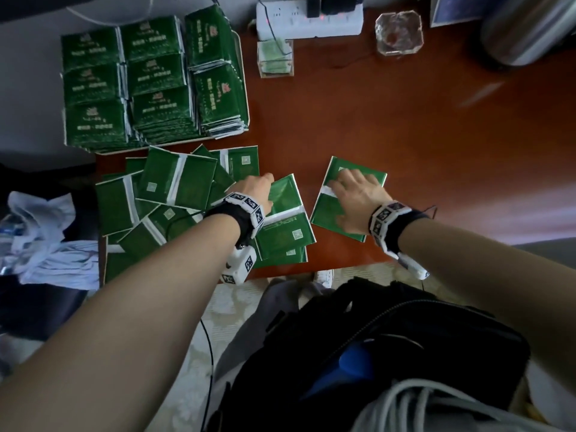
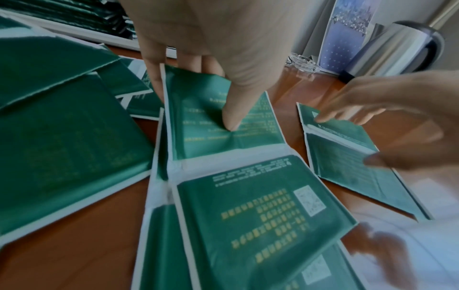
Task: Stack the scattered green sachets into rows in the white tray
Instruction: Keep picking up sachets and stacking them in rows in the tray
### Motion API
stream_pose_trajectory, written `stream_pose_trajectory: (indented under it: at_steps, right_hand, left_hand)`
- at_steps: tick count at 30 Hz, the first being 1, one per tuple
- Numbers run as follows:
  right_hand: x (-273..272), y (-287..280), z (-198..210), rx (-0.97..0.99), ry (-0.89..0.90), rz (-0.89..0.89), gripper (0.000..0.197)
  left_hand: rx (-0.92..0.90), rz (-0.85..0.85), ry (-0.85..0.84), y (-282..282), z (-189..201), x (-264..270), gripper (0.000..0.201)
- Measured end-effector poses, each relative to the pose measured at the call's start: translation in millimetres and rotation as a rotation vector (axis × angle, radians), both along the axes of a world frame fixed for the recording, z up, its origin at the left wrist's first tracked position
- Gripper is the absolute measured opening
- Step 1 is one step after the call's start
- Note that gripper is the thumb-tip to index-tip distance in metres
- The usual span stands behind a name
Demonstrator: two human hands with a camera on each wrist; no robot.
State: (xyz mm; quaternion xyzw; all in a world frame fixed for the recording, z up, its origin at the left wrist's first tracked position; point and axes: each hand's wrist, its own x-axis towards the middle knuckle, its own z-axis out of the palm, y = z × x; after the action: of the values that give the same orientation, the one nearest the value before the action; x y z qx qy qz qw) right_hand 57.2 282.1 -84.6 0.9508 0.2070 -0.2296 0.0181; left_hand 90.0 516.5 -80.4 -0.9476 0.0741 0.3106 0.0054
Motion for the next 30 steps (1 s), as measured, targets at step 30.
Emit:
stream_pose_trajectory:
  at_steps: [30]
  right_hand:
    - [-60, -29, -20, 0.221, -0.199, -0.411, 0.057]
  left_hand:
    - [-0.036, 0.094, -0.068, 6, -16, -48, 0.021]
